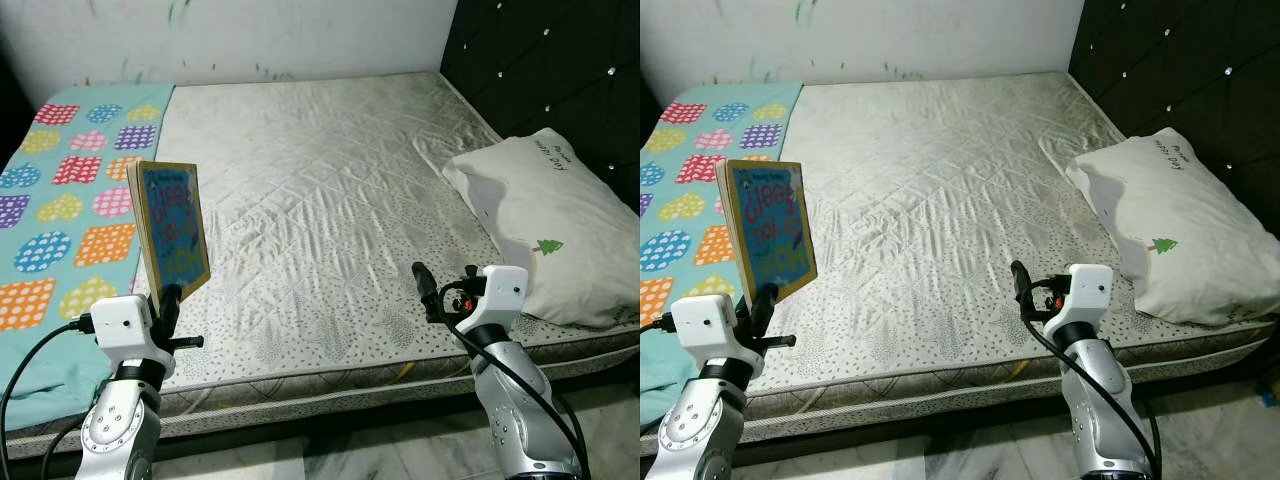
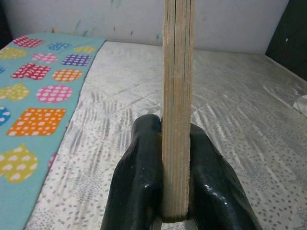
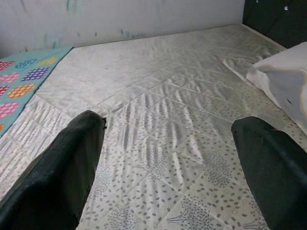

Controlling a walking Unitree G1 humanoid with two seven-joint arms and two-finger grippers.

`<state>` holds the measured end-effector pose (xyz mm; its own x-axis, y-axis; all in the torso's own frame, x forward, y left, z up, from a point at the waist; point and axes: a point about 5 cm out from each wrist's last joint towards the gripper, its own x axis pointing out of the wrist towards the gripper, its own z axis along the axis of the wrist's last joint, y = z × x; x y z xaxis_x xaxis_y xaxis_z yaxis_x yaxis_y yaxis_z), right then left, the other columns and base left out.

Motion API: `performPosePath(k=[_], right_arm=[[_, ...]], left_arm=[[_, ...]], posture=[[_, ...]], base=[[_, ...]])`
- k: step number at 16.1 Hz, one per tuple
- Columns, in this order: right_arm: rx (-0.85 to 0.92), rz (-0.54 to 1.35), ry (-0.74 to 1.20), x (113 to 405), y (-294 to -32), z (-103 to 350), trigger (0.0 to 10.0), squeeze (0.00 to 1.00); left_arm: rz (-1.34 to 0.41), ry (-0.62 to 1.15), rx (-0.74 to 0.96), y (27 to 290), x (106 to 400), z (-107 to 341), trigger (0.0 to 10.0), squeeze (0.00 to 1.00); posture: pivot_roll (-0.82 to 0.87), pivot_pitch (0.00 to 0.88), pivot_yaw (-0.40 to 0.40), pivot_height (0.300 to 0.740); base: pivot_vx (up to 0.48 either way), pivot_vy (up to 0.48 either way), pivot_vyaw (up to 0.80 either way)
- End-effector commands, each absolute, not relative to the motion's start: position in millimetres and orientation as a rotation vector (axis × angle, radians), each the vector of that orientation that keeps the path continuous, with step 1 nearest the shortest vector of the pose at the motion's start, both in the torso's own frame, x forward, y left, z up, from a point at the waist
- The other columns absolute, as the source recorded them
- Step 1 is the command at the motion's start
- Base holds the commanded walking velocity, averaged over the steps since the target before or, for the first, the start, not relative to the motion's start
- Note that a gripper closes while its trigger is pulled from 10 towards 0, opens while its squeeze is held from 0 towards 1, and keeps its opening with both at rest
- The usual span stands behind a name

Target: Clean up the room

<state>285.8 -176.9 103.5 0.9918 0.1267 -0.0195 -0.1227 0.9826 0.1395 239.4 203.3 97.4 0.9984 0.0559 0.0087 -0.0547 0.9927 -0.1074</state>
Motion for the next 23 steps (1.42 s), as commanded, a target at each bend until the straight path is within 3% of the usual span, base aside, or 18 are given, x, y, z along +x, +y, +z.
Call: performPosePath(k=[1,4,8,23], right_arm=[[0.121,0.148,0.012,284.4,-175.2,106.7,10.0,0.0],[0.115,0.164,-0.001,287.8,-170.4,110.8,10.0,0.0],[0.102,0.153,-0.009,291.8,-174.5,113.0,10.0,0.0],[0.096,0.171,-0.022,297.4,-169.3,115.2,10.0,0.0]], left_arm=[[0.035,-0.057,-0.094,200.9,239.5,108.2,10.0,0.0],[0.006,-0.067,-0.116,193.0,245.2,112.2,10.0,0.0],[-0.01,-0.062,-0.14,187.6,247.5,111.2,10.0,0.0],[-0.025,-0.065,-0.178,184.3,252.8,112.5,10.0,0.0]], posture=[[0.0,0.099,-0.037,0.74],[0.0,0.102,-0.038,0.74],[-0.01,0.095,-0.04,0.74],[-0.01,0.084,-0.042,0.74]], base=[[0.0,0.0,0.0],[0.0,0.0,0.79],[0.0,0.0,0.0],[0.0,-0.278,0.0]])
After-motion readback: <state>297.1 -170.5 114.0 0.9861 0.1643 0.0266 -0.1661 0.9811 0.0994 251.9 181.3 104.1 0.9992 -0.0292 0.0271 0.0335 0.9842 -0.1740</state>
